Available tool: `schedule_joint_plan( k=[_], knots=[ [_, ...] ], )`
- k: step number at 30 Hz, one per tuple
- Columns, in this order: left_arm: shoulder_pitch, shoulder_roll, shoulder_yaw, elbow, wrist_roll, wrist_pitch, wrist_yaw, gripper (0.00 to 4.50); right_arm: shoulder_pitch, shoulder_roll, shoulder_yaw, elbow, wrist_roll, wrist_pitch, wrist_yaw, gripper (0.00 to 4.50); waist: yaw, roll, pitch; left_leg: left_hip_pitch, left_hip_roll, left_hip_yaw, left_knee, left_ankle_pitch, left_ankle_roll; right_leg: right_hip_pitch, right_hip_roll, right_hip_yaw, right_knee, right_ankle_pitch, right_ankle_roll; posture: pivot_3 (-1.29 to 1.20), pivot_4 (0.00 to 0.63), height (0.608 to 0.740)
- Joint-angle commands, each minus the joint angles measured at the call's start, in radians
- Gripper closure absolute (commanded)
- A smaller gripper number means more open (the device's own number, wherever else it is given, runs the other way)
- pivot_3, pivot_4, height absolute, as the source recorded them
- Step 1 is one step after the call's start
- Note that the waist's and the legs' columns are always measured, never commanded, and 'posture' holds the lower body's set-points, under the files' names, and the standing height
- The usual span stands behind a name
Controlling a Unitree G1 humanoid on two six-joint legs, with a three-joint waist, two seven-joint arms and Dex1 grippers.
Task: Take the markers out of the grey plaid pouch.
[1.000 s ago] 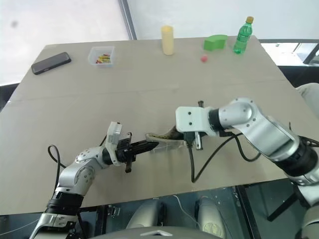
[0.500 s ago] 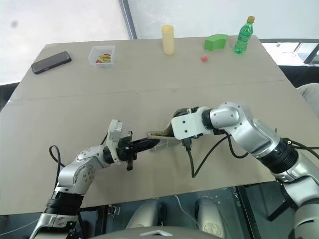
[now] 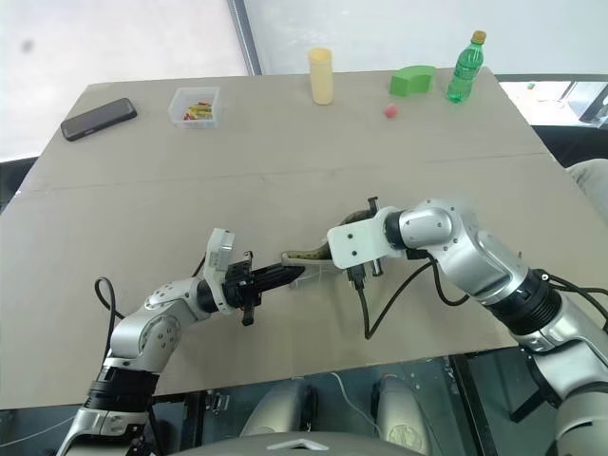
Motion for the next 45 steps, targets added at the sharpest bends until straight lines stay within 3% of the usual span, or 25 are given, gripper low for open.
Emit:
schedule_joint_plan(
  k=[1, 2, 5, 11, 13, 14, 22, 27, 31, 34, 39, 41, 45],
  knots=[
    [-0.006, -0.005, 0.009, -0.035, -0.011, -0.001, 0.004, 4.5, -0.004, 0.01, -0.051, -0.026, 0.002, 0.009, 0.015, 4.38, 0.0, 0.0, 0.0, 0.0, 0.0, 0.0, 0.0, 0.0, 0.0, 0.0, 0.0, 0.0, 0.0, 0.0, 0.0, 0.0, 0.15, 0.74],
    [-0.005, -0.005, 0.009, -0.037, -0.011, -0.001, 0.005, 4.5, -0.003, 0.014, -0.054, -0.03, 0.007, 0.013, 0.018, 4.38, 0.0, 0.0, 0.0, 0.0, 0.0, 0.0, 0.0, 0.0, 0.0, 0.0, 0.0, 0.0, 0.0, 0.0, 0.0, 0.0, 0.15, 0.74],
    [-0.001, -0.007, 0.008, -0.044, -0.012, 0.0, 0.009, 4.5, 0.007, 0.034, -0.069, -0.04, 0.026, 0.036, 0.023, 3.59, 0.0, 0.0, 0.0, 0.0, 0.0, 0.0, 0.0, 0.0, 0.0, 0.0, 0.0, 0.0, 0.0, 0.0, 0.0, 0.0, 0.15, 0.74],
    [0.007, -0.004, 0.005, -0.052, -0.013, 0.002, 0.01, 4.5, 0.004, 0.04, -0.072, -0.03, 0.007, 0.038, 0.02, 0.93, -0.001, 0.0, 0.0, 0.0, 0.0, 0.0, 0.0, 0.0, 0.0, 0.0, 0.0, 0.0, 0.0, 0.0, 0.0, 0.0, 0.15, 0.74],
    [0.007, -0.003, 0.006, -0.051, -0.015, 0.004, 0.009, 4.5, 0.0, 0.038, -0.067, -0.026, -0.004, 0.03, 0.021, 0.18, -0.001, 0.0, 0.0, 0.0, 0.0, 0.0, 0.0, 0.0, 0.0, 0.0, 0.0, 0.0, 0.0, 0.0, 0.0, 0.0, 0.15, 0.74],
    [0.006, -0.003, 0.006, -0.049, -0.015, 0.005, 0.007, 4.5, -0.002, 0.037, -0.065, -0.024, -0.01, 0.026, 0.022, 0.08, -0.001, 0.0, 0.0, 0.0, 0.0, 0.0, 0.0, 0.0, 0.0, 0.0, 0.0, 0.0, 0.0, 0.0, 0.0, 0.0, 0.15, 0.74],
    [-0.015, -0.015, 0.035, -0.017, -0.059, 0.047, 0.015, 4.5, 0.001, 0.041, -0.04, -0.013, -0.062, 0.052, 0.043, 0.08, 0.0, 0.0, 0.0, 0.0, 0.0, 0.0, 0.0, 0.0, 0.0, 0.0, 0.0, 0.0, 0.0, 0.0, 0.0, 0.0, 0.15, 0.74],
    [-0.037, -0.019, 0.092, 0.021, -0.17, 0.173, 0.019, 4.5, -0.011, 0.035, -0.017, -0.037, -0.06, 0.23, 0.129, 0.08, -0.001, 0.0, 0.0, 0.0, 0.0, 0.0, 0.001, 0.0, 0.0, 0.0, 0.0, 0.0, 0.002, 0.0, 0.0, 0.0, 0.15, 0.74],
    [-0.048, 0.013, 0.085, 0.019, -0.229, 0.272, -0.045, 4.5, -0.065, -0.044, -0.052, -0.142, 0.008, 0.426, 0.264, 0.08, 0.0, 0.0, 0.0, 0.0, 0.0, -0.001, 0.001, 0.0, 0.0, 0.0, 0.0, 0.0, 0.002, 0.0, 0.0, 0.0, 0.15, 0.74],
    [-0.055, 0.021, 0.068, 0.008, -0.254, 0.328, -0.065, 4.5, -0.091, -0.11, -0.068, -0.212, 0.038, 0.541, 0.298, 0.08, 0.001, 0.0, 0.0, 0.0, -0.001, -0.001, 0.001, 0.0, 0.0, 0.0, 0.0, 0.0, 0.001, 0.0, 0.0, 0.0, 0.15, 0.74],
    [-0.062, 0.022, 0.045, 0.021, -0.244, 0.365, -0.075, 4.5, -0.131, -0.128, -0.076, -0.304, 0.112, 0.689, 0.3, 0.08, -0.001, 0.0, 0.0, 0.0, -0.001, -0.002, 0.0, 0.0, 0.0, 0.0, 0.0, 0.0, 0.002, 0.0, 0.0, 0.0, 0.15, 0.74],
    [-0.064, 0.023, 0.04, 0.029, -0.235, 0.374, -0.074, 4.5, -0.126, -0.127, -0.057, -0.313, 0.117, 0.693, 0.281, 0.08, -0.001, 0.0, 0.0, 0.0, -0.001, -0.002, 0.0, 0.0, 0.0, 0.0, 0.0, 0.0, 0.002, 0.0, 0.0, 0.0, 0.15, 0.74],
    [-0.079, 0.001, 0.061, 0.069, -0.22, 0.357, -0.04, 4.5, -0.077, -0.058, 0.036, -0.215, 0.02, 0.503, 0.143, 0.08, -0.001, -0.001, 0.0, 0.0, -0.001, -0.001, 0.001, 0.0, 0.0, 0.0, -0.001, 0.0, 0.002, 0.0, 0.0, 0.0, 0.15, 0.74]
  ],
)
